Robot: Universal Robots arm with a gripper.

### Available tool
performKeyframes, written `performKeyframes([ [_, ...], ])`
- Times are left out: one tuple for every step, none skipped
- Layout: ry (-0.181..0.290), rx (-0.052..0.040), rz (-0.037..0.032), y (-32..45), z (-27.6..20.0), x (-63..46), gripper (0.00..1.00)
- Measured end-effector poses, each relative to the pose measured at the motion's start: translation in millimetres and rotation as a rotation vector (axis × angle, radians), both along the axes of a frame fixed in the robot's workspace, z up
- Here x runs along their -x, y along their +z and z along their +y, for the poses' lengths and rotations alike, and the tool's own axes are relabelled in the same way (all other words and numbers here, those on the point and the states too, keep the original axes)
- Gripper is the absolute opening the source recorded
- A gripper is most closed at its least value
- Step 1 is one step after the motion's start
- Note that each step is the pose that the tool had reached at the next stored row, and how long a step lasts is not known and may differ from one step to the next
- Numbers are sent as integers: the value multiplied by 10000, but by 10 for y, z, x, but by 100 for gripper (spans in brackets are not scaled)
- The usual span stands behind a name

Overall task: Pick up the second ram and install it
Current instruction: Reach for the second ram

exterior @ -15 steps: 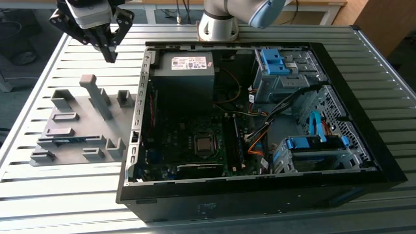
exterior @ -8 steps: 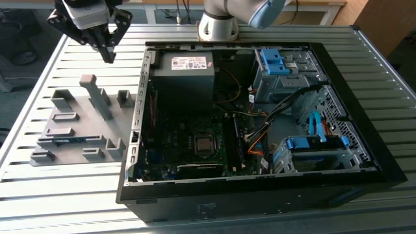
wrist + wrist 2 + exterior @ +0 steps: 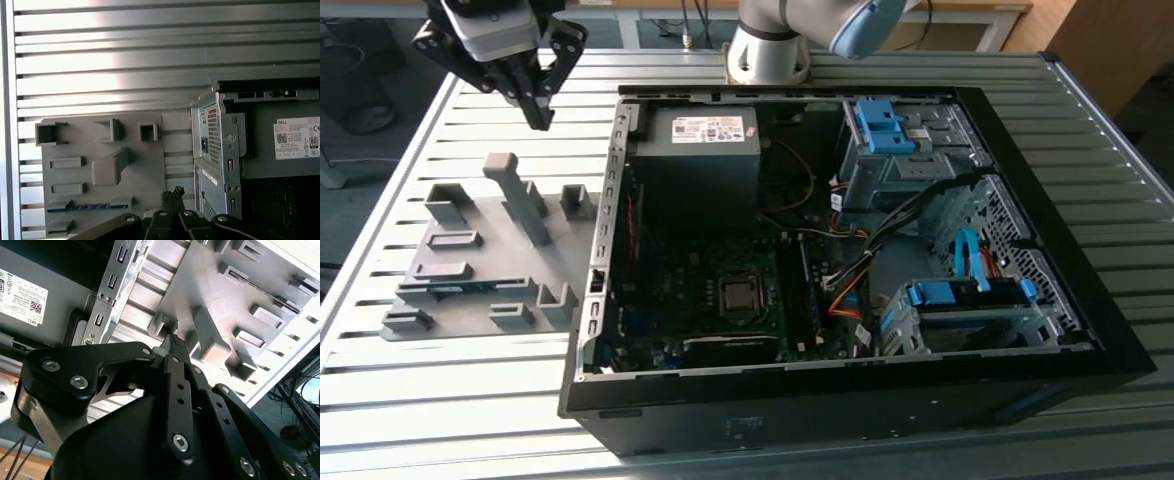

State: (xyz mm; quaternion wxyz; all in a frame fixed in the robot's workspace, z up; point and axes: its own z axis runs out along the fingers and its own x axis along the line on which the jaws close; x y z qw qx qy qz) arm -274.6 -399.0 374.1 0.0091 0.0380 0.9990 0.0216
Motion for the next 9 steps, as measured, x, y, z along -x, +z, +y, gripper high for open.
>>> performKeyframes([
  [0,0,1,0,0,6,11],
  [0,1,1,-1,0,12,11],
  [0,0,0,-2,0,17,11],
  [0,0,0,-3,0,23,11],
  [0,0,0,-4,0,30,11],
  [0,0,0,-5,0,37,11],
  [0,0,-1,-6,0,45,11],
  [0,0,-1,-7,0,51,11],
  [0,0,-1,-8,0,58,11],
])
